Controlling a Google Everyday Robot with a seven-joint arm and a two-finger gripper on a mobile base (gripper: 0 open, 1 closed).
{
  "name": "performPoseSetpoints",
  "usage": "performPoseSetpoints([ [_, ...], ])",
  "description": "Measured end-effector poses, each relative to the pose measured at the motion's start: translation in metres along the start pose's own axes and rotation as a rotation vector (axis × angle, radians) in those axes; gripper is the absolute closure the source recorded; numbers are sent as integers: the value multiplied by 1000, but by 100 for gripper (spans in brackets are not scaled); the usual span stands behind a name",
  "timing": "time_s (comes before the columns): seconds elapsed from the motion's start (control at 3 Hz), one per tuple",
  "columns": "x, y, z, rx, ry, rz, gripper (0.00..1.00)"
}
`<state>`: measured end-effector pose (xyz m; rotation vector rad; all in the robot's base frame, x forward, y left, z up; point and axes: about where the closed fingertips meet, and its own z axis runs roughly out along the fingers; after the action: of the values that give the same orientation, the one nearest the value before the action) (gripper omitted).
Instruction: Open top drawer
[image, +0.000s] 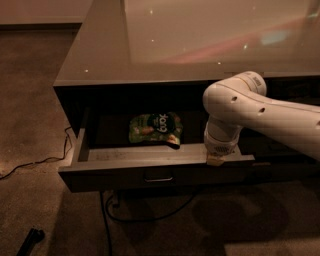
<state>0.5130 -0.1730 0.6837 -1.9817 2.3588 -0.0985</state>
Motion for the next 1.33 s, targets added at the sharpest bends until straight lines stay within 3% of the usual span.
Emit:
performPoseSetpoints([
  [0.33, 0, 0, -1, 0, 0, 0, 100],
  [0.67, 16, 11, -14, 30, 24, 37, 100],
  [1.0, 22, 15, -37, 104, 36, 50, 100],
  [1.33, 20, 8, -55, 181, 5, 40, 100],
])
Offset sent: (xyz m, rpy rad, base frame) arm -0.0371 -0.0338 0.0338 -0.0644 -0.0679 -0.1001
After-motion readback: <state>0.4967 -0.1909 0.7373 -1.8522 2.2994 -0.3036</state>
